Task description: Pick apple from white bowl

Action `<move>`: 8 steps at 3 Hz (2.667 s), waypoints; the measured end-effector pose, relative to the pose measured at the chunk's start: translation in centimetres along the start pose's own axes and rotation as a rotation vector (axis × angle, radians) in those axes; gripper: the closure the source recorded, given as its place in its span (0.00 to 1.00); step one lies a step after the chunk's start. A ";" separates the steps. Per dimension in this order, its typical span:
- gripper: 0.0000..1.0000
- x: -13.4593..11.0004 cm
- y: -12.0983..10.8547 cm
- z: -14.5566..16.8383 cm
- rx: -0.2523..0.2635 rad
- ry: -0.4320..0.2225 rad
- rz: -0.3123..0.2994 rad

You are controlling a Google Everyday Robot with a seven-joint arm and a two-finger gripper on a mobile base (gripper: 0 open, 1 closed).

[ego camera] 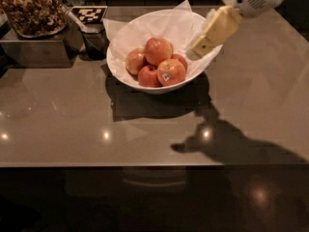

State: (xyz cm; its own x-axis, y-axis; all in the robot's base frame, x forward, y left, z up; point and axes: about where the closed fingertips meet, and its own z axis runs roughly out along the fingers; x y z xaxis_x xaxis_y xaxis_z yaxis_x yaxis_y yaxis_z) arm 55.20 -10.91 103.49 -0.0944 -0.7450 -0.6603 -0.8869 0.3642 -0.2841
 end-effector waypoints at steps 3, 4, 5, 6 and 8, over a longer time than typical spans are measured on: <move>0.00 -1.7 -2.6 4.2 0.066 -0.118 0.169; 0.00 -2.0 -6.4 9.6 0.119 -0.110 0.279; 0.00 -2.1 -6.6 10.1 0.120 -0.108 0.282; 0.00 -1.3 -5.9 11.7 0.096 -0.090 0.355; 0.00 -0.5 -4.4 14.7 0.080 -0.061 0.439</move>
Offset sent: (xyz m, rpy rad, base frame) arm 0.0215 0.0223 -0.0017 0.0985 -0.0023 -0.0417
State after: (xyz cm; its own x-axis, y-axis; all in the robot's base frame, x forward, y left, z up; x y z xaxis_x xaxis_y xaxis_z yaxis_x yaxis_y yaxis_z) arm 65.79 -3.89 94.81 -0.4252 -0.4764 -0.7696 -0.7309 0.6822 -0.0185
